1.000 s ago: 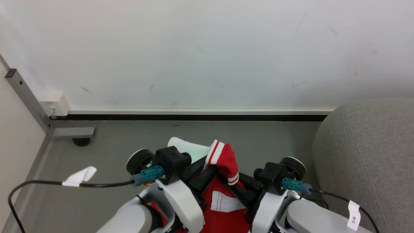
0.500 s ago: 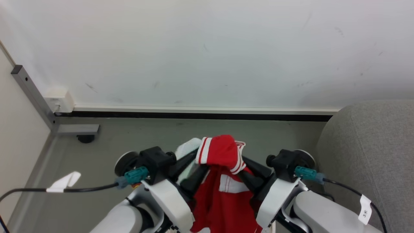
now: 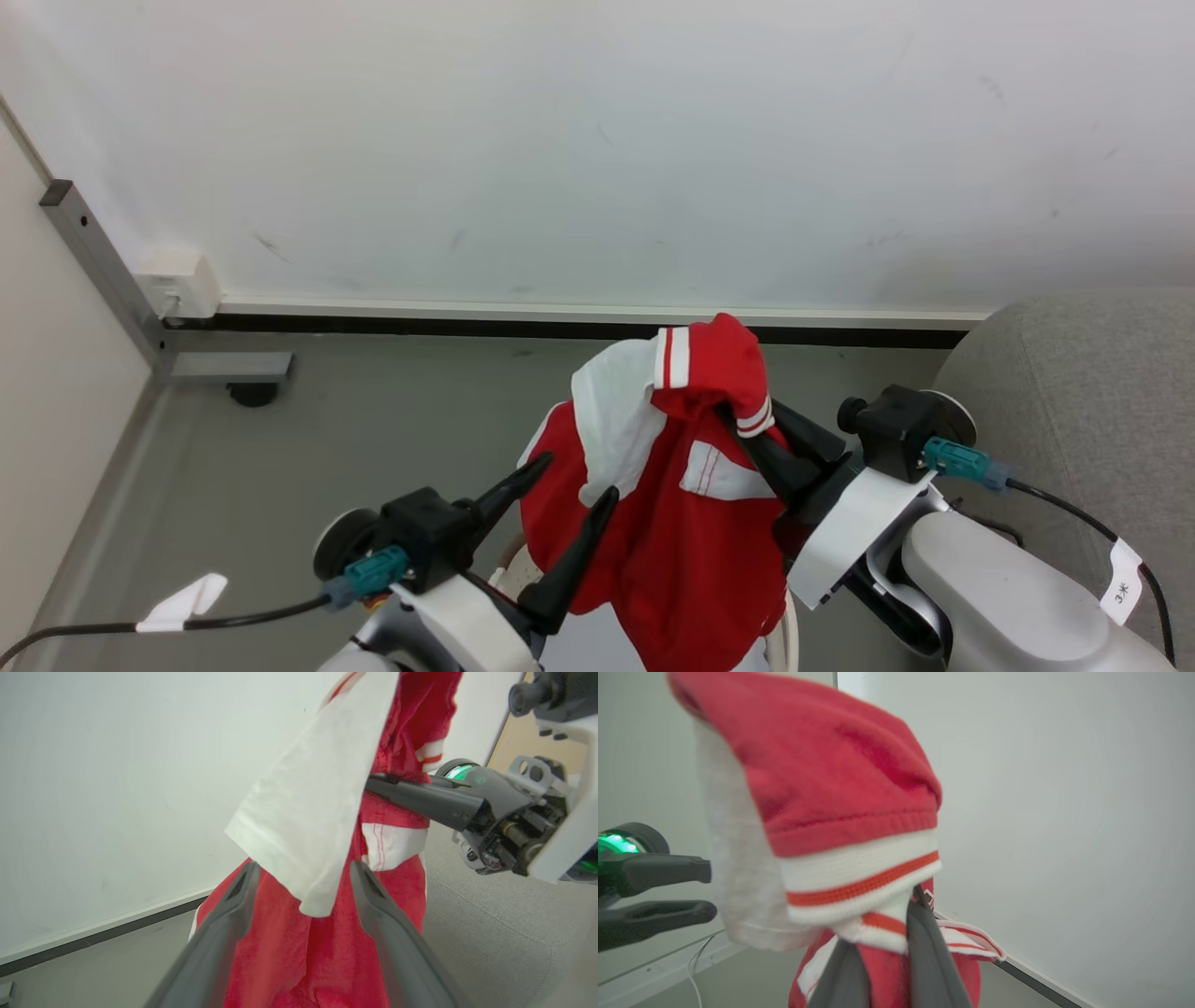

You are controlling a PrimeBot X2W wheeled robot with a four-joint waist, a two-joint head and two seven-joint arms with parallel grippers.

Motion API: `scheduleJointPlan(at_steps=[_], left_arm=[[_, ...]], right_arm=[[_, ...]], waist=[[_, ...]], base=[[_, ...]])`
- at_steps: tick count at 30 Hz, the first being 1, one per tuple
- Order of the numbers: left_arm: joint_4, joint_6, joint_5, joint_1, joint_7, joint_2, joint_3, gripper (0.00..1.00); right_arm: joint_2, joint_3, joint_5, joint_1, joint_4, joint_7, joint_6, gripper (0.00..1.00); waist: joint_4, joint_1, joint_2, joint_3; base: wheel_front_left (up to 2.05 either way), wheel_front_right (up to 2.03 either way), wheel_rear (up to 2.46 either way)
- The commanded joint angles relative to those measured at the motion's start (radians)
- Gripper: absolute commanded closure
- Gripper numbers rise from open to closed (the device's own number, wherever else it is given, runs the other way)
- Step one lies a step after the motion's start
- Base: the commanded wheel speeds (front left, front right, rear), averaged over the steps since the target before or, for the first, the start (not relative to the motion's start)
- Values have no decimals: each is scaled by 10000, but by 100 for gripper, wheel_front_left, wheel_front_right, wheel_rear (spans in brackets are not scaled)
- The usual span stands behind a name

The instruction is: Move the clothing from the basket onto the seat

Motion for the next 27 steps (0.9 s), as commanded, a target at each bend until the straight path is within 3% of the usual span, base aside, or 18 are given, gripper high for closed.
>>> scheduleJointPlan(at_steps=[1,8,20,27], left_arm=[[33,31,139,88,-80,-4,25,0],[163,20,113,18,-258,-127,-67,0],[81,15,177,-9,-457,-372,-364,0],[-14,-53,234,-209,-533,-574,-577,0]], right_arm=[[-54,-59,-106,-21,-60,-75,-21,100],[-344,-477,-141,0,-210,-76,-21,100],[-1087,-1394,-335,385,-921,-75,-21,100],[-1580,-2156,-787,730,-1368,-14,-21,100]], waist=[[-47,0,-1,5],[-598,0,-1,79],[-2475,0,-1,514],[-3188,0,-1,907]], base=[[0,0,0],[0,0,0],[0,0,0],[0,0,0]])
